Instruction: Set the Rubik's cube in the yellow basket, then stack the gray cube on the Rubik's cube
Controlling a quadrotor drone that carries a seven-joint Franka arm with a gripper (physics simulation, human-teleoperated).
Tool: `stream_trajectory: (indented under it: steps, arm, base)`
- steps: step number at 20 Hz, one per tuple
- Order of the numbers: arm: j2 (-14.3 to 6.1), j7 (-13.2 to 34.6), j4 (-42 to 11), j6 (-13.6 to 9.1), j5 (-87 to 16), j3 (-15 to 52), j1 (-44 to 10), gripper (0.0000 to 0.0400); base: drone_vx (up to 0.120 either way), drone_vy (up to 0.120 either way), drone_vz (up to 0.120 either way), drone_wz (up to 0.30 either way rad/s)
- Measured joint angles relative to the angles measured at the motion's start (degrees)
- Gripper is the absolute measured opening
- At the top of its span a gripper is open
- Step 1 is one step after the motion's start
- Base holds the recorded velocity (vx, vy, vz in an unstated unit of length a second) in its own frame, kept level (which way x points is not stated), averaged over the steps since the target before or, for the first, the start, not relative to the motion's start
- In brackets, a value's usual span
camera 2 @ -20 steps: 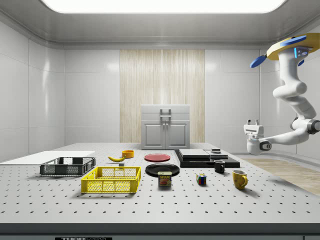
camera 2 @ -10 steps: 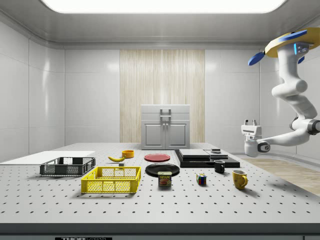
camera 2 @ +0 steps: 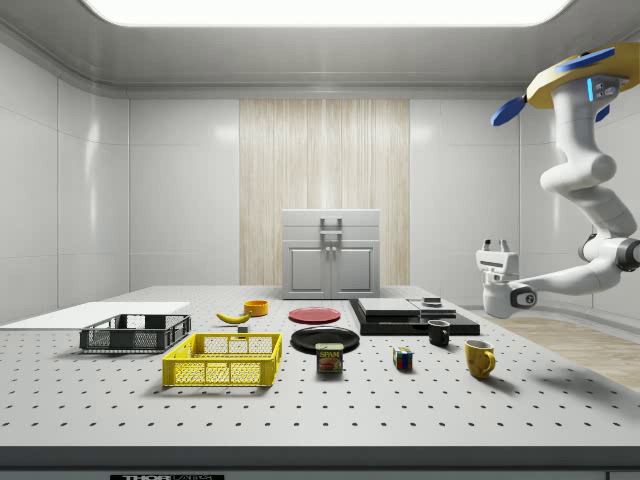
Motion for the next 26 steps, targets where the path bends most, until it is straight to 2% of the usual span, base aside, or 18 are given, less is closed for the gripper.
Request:
stream_trajectory:
  steps: [9, 17, 22, 26]
  arm:
    - [-0.28, 0.22, -0.30, 0.40, -1.73, 1.25, -0.39, 0.0400]
    - [-0.64, 1.06, -1.00, 0.83, -8.08, 5.76, -1.78, 0.0400]
    - [-1.26, 2.63, -3.18, 1.35, -19.09, 13.49, -4.24, 0.0400]
    - [-2.65, 5.51, -9.12, 2.20, -35.77, 24.70, -8.14, 0.0400]
  base:
    - [0.120, 0.044, 0.000, 0.000]
    - [0.120, 0.000, -0.010, 0.000]
    - [0.120, 0.000, -0.048, 0.000]
    - [0.120, 0.000, -0.120, 0.000]
